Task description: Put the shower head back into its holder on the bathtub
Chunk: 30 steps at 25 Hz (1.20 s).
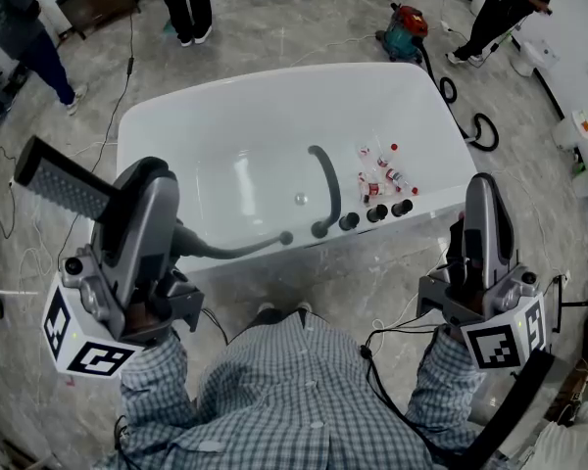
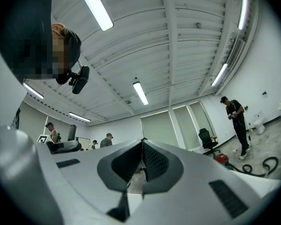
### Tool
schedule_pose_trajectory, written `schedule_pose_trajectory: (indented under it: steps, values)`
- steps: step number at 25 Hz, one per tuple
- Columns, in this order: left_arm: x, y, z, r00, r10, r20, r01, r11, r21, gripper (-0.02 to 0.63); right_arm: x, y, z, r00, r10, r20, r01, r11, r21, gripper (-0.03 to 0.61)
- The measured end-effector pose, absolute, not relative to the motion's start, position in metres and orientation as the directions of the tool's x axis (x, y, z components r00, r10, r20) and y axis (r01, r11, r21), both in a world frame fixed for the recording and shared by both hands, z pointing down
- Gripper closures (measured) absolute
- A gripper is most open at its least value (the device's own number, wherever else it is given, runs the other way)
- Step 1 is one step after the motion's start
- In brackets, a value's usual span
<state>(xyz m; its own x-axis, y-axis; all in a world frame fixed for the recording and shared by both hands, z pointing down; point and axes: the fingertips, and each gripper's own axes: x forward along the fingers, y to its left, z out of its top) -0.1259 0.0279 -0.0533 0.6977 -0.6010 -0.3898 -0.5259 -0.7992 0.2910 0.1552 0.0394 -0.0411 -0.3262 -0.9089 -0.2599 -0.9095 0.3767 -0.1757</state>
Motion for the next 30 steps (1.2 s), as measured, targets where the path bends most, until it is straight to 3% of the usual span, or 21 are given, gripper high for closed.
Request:
schedule_pose_trajectory:
  steps: [30]
  values:
    - [-0.122,0.018,-0.025,0.734,-0.598,-0.322,-0.514,-0.799,0.312,0.537,0.133,0.032,0.001,-0.372,-0.915,-0.159,-0.891,0.400,-0.216,0.561]
